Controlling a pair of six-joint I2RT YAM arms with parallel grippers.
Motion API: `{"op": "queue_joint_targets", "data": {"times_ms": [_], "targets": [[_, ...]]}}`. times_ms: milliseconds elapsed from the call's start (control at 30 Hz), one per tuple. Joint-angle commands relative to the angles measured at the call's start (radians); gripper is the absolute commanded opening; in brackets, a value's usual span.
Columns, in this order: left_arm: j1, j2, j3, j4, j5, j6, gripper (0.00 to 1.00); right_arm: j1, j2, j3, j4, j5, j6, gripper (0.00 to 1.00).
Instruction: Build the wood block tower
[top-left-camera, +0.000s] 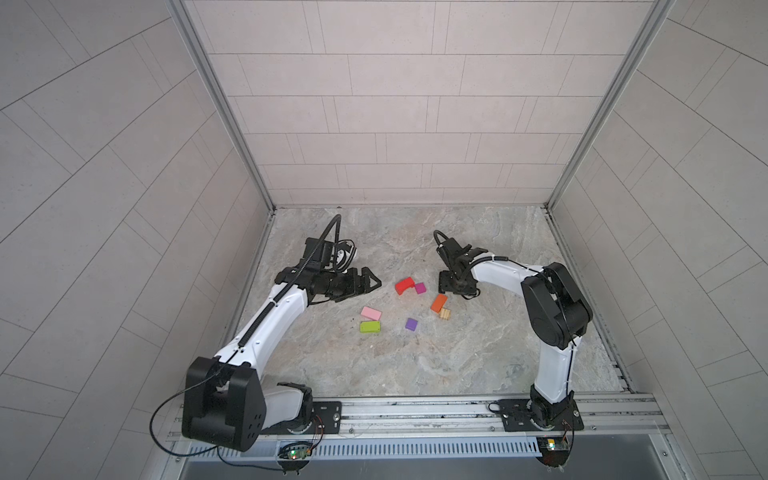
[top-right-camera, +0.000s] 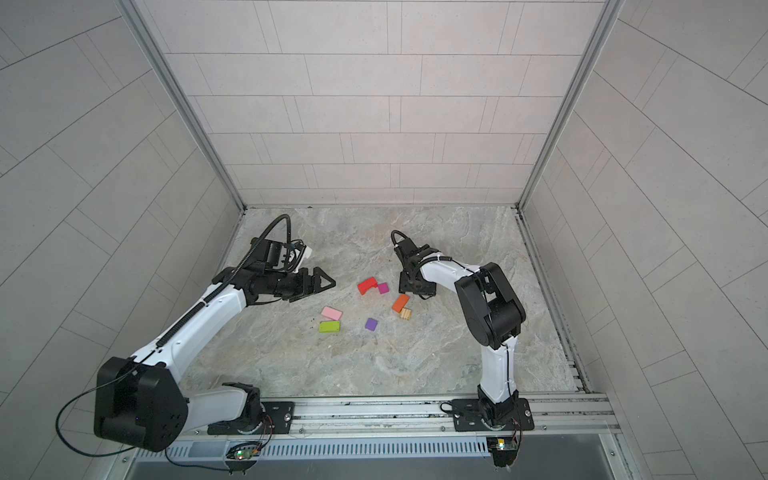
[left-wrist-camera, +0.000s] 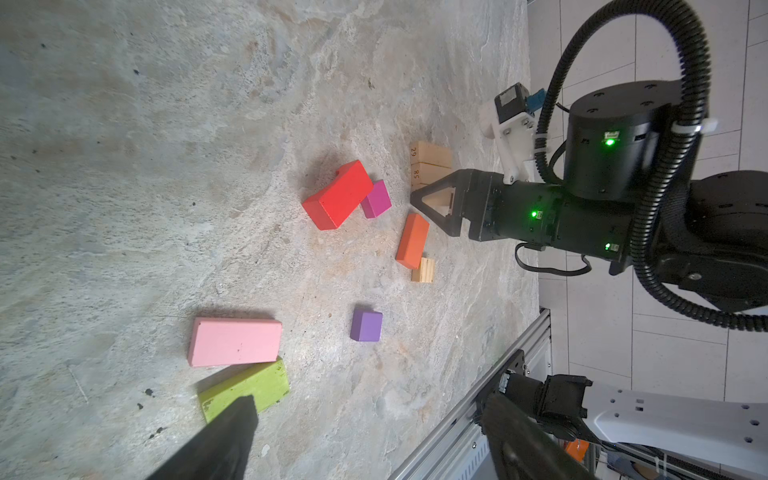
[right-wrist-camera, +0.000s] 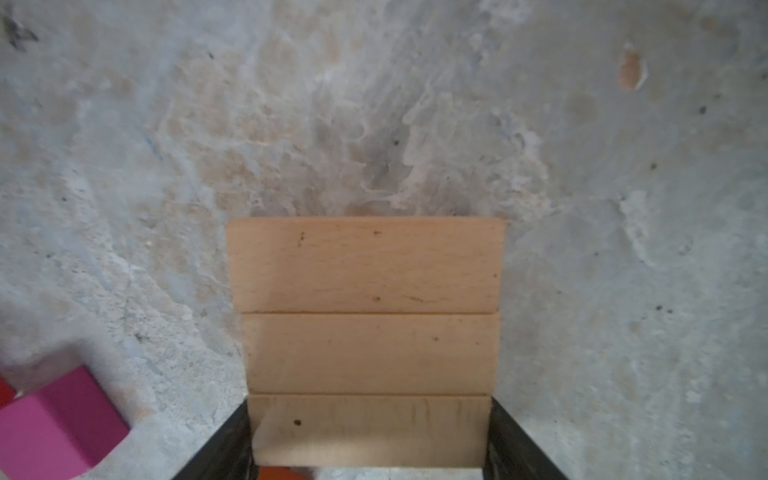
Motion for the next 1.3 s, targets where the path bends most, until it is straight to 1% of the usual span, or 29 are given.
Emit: {"op": "queue_joint_targets", "data": {"times_ms": [0, 200, 567, 800, 1033, 1267], "targets": [[-0.002, -0.017, 0.006, -0.013, 0.000, 0.022, 0.92, -0.019, 0.029, -0.009, -0.062, 0.044, 0.001, 0.68], [-0.003, -0.019, 0.006, -0.012, -0.002, 0.022, 0.92, -0.018, 0.030, -0.011, -0.064, 0.046, 0.003, 0.69], [-0.002, -0.021, 0.005, -0.013, -0.002, 0.025, 0.92, -0.018, 0.027, -0.012, -0.064, 0.042, 0.006, 0.76], [-0.002, -0.021, 0.005, -0.013, -0.002, 0.025, 0.92, -0.019, 0.026, -0.012, -0.063, 0.039, 0.006, 0.82], [-0.002, -0.022, 0.005, -0.013, -0.002, 0.025, 0.92, -0.018, 0.027, -0.011, -0.056, 0.028, 0.003, 0.83], [-0.002, -0.020, 0.005, -0.015, -0.005, 0.025, 0.92, -0.010, 0.030, -0.011, -0.046, 0.011, -0.008, 0.76]]}}
